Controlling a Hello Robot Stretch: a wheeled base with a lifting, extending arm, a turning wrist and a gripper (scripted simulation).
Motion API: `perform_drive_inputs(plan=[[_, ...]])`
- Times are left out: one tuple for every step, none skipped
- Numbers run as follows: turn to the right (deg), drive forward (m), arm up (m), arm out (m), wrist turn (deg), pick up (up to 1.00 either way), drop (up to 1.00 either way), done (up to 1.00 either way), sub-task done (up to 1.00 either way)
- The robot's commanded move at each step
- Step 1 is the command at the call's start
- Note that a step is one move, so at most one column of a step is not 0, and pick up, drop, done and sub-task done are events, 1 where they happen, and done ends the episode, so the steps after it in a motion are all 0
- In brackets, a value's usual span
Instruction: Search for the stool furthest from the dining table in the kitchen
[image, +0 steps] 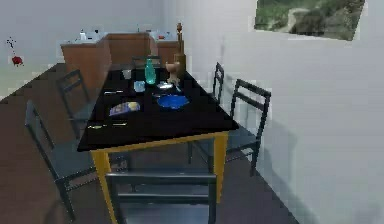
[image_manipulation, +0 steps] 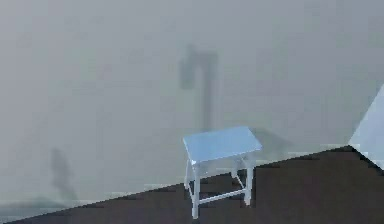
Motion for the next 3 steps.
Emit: perform_drive_inputs(plan=[[-45.0,0.00,0.00,0.00,0.0,0.00,0.00,0.00,0.00],[-42.0,0.00,0.00,0.00,0.0,0.00,0.00,0.00,0.00],[0.0,0.45,0.00,0.00,0.0,0.00,0.00,0.00,0.00]])
